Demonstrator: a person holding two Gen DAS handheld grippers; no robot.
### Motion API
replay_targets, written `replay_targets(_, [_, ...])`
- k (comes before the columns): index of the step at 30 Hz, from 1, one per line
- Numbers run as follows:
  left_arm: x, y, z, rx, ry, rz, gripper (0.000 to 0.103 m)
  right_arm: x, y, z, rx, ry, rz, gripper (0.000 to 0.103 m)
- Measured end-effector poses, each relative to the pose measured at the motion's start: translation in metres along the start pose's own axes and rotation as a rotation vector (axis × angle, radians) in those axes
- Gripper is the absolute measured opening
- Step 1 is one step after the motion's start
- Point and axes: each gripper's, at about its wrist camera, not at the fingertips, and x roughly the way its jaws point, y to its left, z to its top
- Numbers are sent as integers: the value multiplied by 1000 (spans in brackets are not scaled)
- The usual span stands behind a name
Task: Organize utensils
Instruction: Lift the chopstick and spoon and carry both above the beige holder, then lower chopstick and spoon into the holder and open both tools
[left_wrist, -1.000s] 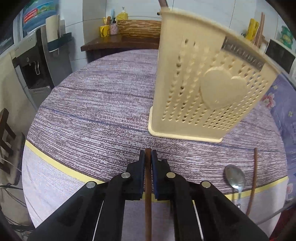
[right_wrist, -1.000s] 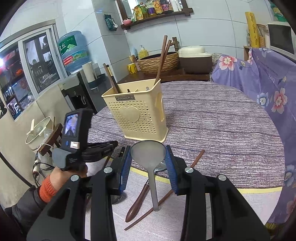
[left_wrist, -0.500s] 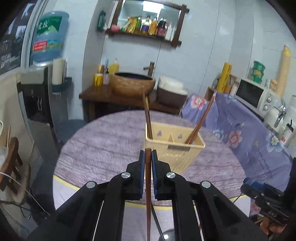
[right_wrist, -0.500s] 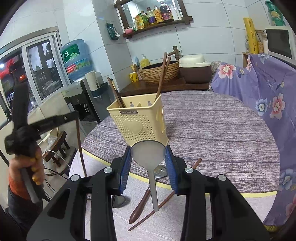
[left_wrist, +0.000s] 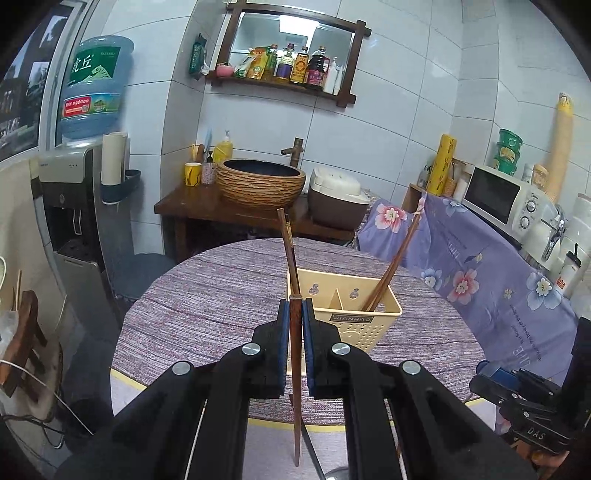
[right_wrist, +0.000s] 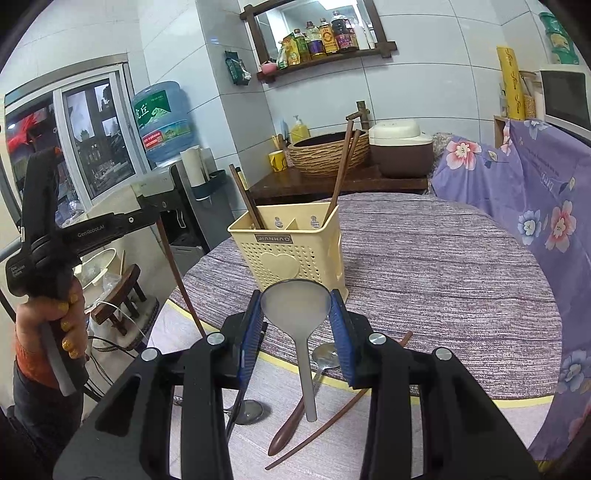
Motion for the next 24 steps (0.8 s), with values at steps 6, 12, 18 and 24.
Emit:
replay_targets(6, [-12, -2, 26, 3, -27, -37, 8, 8, 8, 21, -39, -23, 33, 37])
replay_targets(12, [-30, -14, 88, 14, -102, -59, 8, 6, 33, 87, -130, -145, 32, 37])
replay_targets(18, [-35, -25, 151, -9, -232, -24, 8, 19, 52, 154, -182, -262, -32, 37])
replay_targets(24, [6, -27, 145, -12, -245, 22, 8, 65, 45, 153, -151, -243, -73, 37])
